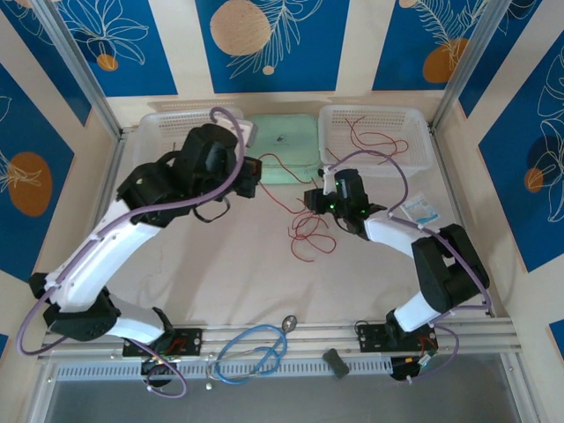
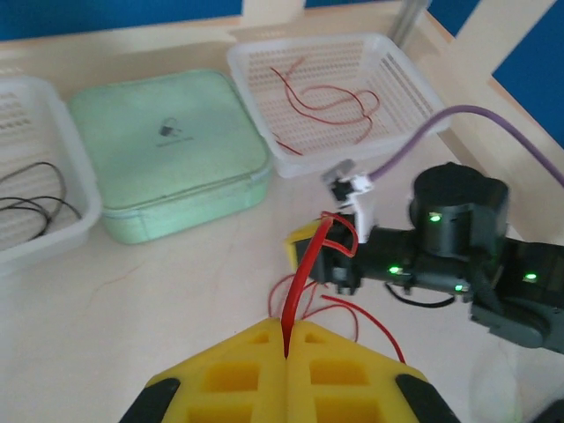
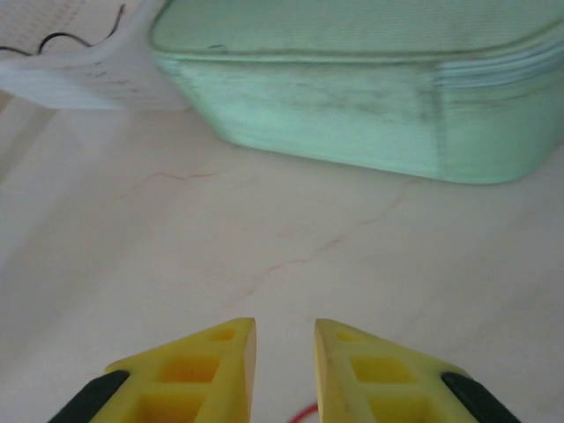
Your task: Untangle the cables
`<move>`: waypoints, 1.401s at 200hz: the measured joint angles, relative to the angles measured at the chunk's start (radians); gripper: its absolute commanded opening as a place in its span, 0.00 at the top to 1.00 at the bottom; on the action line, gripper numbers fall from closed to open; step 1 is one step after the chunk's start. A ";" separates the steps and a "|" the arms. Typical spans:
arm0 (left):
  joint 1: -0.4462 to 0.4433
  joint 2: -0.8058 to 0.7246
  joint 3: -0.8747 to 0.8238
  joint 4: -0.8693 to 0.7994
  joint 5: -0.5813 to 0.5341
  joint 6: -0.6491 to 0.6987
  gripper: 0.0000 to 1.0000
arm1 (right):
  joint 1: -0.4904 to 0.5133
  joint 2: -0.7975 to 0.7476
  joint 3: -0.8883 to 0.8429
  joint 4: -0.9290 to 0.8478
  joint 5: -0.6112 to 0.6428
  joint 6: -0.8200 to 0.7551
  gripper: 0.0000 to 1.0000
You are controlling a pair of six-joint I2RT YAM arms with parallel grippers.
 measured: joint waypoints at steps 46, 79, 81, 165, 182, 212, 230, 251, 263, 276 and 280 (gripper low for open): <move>0.000 -0.105 0.000 -0.031 -0.105 0.025 1.00 | -0.069 -0.055 -0.019 -0.023 -0.005 -0.018 0.73; 0.000 -0.119 0.005 -0.036 -0.146 0.049 1.00 | -0.085 -0.004 -0.050 -0.029 -0.007 0.013 0.75; 0.000 -0.119 0.006 -0.036 -0.147 0.050 1.00 | -0.085 0.002 -0.051 -0.031 -0.008 0.016 0.75; 0.000 -0.121 0.017 -0.038 -0.168 0.070 1.00 | -0.134 -0.006 -0.053 -0.165 -0.039 0.111 0.50; 0.000 -0.119 0.017 -0.034 -0.167 0.071 1.00 | -0.135 -0.084 -0.053 -0.205 -0.050 0.111 0.46; 0.000 -0.098 0.018 0.002 -0.167 0.090 1.00 | -0.142 -0.254 -0.034 -0.310 -0.032 0.110 0.40; 0.000 -0.063 0.023 0.034 -0.160 0.106 1.00 | -0.156 -0.362 -0.015 -0.380 -0.022 0.109 0.37; 0.000 -0.010 0.032 0.063 -0.138 0.127 1.00 | -0.166 -0.491 0.005 -0.447 -0.048 0.074 0.37; 0.000 0.022 0.044 0.072 -0.117 0.135 1.00 | -0.159 -0.566 0.015 -0.472 -0.095 0.035 0.36; 0.000 0.052 0.057 0.077 -0.089 0.146 1.00 | -0.134 -0.644 0.041 -0.499 -0.152 -0.028 0.35; 0.000 0.059 0.060 0.079 -0.079 0.149 1.00 | -0.124 -0.665 0.052 -0.503 -0.171 -0.048 0.34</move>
